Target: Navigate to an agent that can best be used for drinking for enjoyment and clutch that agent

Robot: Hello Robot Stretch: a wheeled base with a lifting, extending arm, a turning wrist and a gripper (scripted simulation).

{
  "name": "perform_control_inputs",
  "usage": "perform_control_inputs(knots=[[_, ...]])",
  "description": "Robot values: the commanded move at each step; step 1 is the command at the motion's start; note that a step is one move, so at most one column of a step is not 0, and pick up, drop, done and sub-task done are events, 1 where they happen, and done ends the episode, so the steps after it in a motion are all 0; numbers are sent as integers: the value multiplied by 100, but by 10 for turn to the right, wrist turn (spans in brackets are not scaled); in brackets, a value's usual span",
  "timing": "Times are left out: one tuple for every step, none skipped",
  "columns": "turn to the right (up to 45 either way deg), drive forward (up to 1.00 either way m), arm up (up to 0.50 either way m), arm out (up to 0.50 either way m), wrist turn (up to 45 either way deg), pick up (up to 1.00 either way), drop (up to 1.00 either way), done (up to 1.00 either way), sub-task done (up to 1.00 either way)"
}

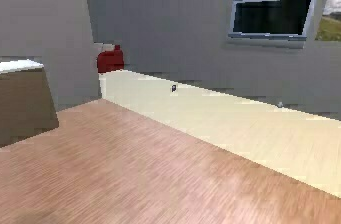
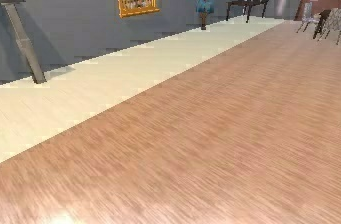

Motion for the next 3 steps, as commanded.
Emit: perform_control_inputs(knots=[[0,45,0,0,0,0,0,0,0],[-450,0,0,0,0,0,0,0,0],[-30,0,0,0,0,0,0,0,0]])
